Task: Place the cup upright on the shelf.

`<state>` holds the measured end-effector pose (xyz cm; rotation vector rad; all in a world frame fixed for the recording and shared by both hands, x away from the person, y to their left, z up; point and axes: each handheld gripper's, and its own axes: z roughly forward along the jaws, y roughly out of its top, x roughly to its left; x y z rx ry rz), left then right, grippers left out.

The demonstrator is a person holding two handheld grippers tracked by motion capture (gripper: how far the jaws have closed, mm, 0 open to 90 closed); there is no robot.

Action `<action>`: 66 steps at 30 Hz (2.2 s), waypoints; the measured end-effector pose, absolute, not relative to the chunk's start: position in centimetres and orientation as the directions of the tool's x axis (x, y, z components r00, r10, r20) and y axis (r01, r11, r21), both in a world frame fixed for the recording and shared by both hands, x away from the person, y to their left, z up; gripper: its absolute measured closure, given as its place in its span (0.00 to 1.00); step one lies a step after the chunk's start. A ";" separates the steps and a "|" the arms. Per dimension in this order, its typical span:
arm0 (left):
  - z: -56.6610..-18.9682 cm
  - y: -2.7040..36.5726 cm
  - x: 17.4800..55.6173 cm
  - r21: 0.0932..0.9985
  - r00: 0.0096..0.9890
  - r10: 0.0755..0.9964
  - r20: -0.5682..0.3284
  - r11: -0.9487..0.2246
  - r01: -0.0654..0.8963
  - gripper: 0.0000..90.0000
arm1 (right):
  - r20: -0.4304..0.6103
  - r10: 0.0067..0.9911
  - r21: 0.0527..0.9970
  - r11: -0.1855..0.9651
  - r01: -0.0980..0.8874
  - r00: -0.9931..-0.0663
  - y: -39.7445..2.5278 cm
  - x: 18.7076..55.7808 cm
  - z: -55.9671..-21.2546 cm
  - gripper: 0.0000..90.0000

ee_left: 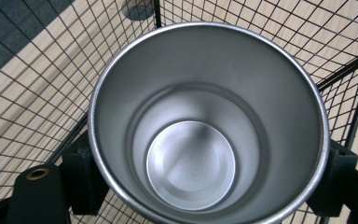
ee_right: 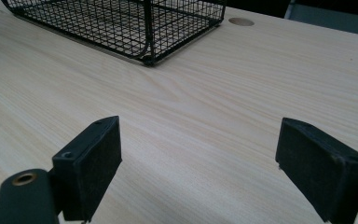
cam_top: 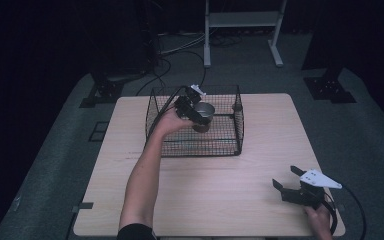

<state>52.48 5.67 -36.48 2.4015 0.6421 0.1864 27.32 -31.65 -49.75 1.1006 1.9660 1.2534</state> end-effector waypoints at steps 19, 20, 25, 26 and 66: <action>-38.5 4.6 53.4 0.593 0.868 0.494 -0.050 -0.685 0.424 0.20 | -0.024 0.860 0.913 0.227 0.340 -0.510 -31.7 27.3 -49.8 0.15; -38.7 4.5 53.5 0.590 0.868 0.495 -0.048 -0.687 0.424 0.20 | -0.024 0.860 0.913 0.227 0.340 -0.510 -31.7 27.3 -49.8 0.15; -39.4 4.3 53.8 0.576 0.865 0.498 -0.054 -0.692 0.435 0.20 | -0.024 0.859 0.913 0.227 0.338 -0.512 -31.7 27.3 -49.8 0.15; -39.5 4.2 53.9 0.573 0.865 0.499 -0.055 -0.693 0.437 0.20 | -0.025 0.859 0.913 0.228 0.338 -0.512 -31.7 27.3 -49.8 0.15; -42.2 4.1 53.8 0.506 0.866 0.499 -0.024 -0.742 0.441 0.19 | -0.025 0.857 0.915 0.227 0.333 -0.515 -31.7 27.3 -49.8 0.15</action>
